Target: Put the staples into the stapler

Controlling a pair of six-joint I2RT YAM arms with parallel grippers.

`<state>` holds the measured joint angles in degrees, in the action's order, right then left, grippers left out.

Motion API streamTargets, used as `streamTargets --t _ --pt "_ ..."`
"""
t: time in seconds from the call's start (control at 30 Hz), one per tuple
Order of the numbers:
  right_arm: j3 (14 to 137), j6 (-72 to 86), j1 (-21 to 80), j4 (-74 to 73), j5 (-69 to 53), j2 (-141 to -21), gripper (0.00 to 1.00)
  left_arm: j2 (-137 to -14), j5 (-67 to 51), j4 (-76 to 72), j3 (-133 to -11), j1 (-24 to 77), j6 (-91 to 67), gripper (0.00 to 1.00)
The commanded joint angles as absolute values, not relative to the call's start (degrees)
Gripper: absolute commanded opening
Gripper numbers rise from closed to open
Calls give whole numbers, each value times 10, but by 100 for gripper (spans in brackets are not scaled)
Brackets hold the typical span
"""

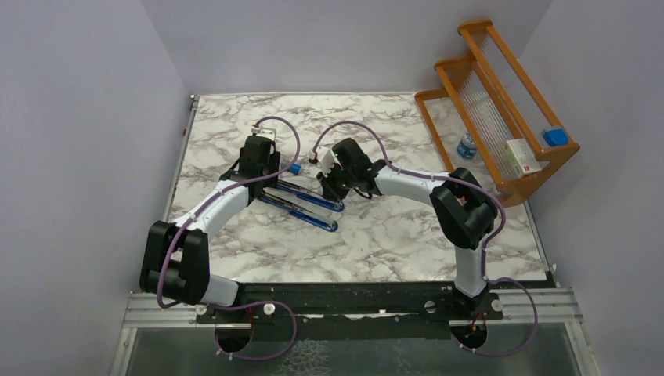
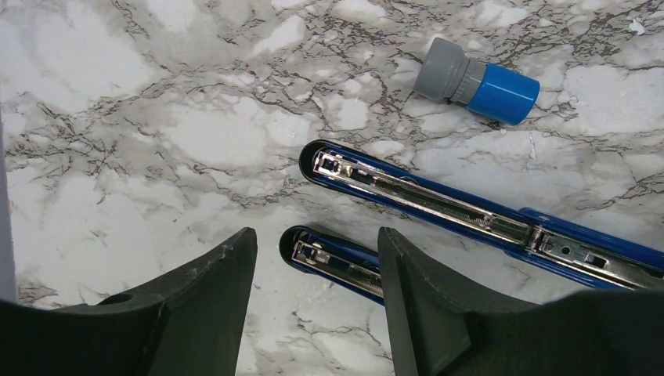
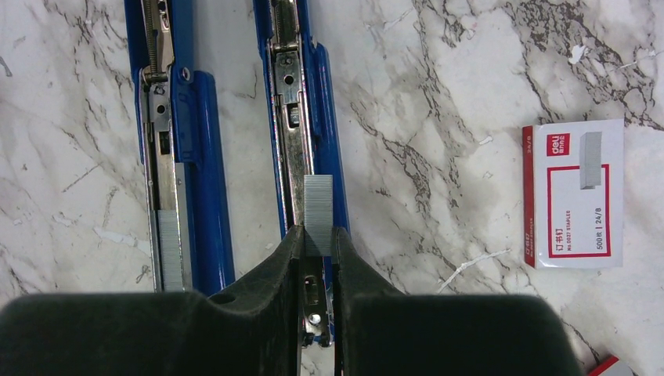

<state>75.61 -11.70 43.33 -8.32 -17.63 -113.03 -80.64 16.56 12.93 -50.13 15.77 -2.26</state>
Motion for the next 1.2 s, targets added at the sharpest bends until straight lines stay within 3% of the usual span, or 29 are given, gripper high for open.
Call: streamTargets --t 0.0,1.17 --pt "768 -130 440 -139 -172 -1144 2 -798 171 123 -517 159 -17 61" --pt "772 -127 443 -127 -190 -1110 1 -795 171 122 -516 159 -15 61"
